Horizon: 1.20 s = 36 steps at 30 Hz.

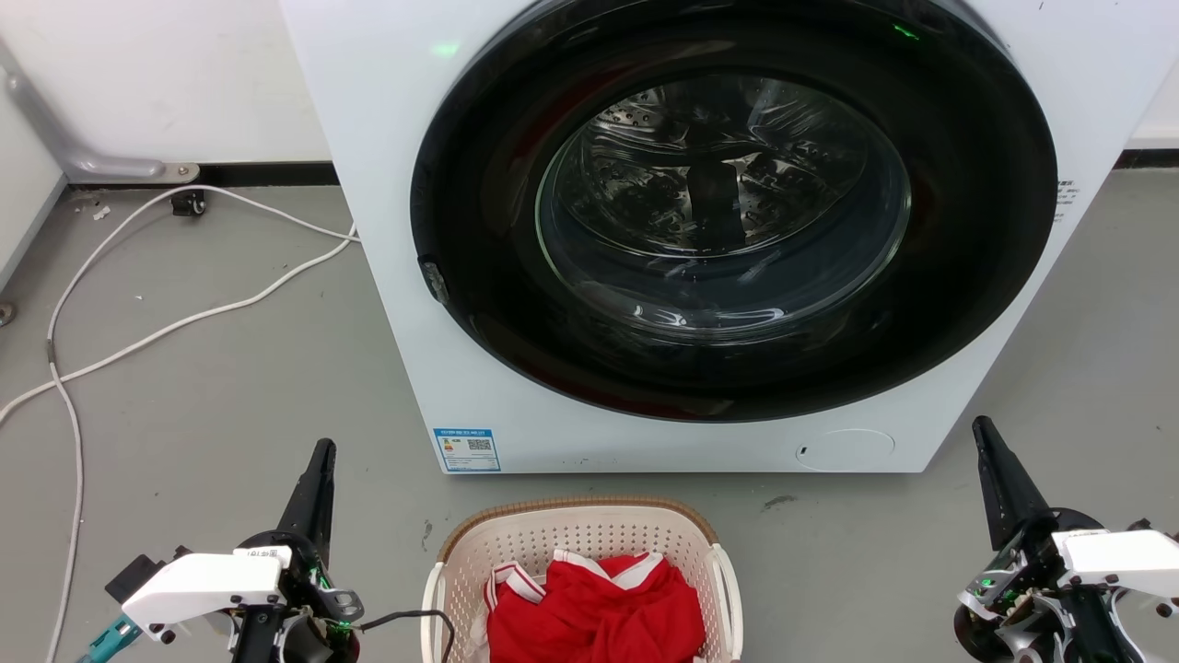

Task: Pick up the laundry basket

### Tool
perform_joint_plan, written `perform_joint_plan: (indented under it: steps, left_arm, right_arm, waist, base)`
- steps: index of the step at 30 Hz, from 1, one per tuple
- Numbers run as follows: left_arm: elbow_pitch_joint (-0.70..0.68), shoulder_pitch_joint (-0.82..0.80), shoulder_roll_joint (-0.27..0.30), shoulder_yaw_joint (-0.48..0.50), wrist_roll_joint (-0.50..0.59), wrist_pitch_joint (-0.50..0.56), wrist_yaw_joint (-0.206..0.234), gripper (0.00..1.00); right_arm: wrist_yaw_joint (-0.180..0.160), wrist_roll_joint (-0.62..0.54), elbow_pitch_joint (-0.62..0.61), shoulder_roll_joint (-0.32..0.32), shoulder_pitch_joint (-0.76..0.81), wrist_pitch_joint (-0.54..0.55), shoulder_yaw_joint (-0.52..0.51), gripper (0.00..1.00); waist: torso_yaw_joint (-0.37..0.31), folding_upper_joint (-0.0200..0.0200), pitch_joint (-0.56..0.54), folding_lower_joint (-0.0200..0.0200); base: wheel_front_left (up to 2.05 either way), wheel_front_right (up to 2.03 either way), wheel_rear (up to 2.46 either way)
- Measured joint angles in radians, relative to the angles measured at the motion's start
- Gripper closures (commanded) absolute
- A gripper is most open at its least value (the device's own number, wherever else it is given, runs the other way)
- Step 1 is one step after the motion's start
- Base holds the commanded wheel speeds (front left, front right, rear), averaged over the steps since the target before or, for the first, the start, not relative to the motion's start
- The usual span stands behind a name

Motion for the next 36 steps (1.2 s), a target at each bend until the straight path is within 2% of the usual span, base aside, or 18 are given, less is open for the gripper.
perform_joint_plan:
  steps: [22,23,31,36]
  left_arm:
    - [0.0,0.0,0.0,0.0,0.0,0.0,0.0,1.0]
    - [0.0,0.0,0.0,0.0,0.0,0.0,0.0,0.0]
    - [0.025,0.038,-0.006,-0.01,0.007,-0.019,0.002,0.0]
    - [0.004,0.038,-0.005,-0.011,0.081,-0.044,0.002,0.0]
  right_arm:
    - [0.0,0.0,0.0,0.0,0.0,0.0,0.0,1.0]
    - [0.0,0.0,0.0,0.0,0.0,0.0,0.0,0.0]
    - [0.0,-0.017,0.033,0.005,0.042,-0.019,0.003,0.0]
    - [0.0,-0.083,0.018,0.005,0.042,-0.045,0.001,0.0]
  waist:
    - [0.0,0.0,0.0,0.0]
    - [0.0,0.0,0.0,0.0]
    - [0.0,0.0,0.0,0.0]
    - [0.0,0.0,0.002,0.0]
  base:
    - [0.0,0.0,0.0]
    - [0.0,0.0,0.0]
    - [0.0,0.0,0.0]
    - [0.0,0.0,0.0]
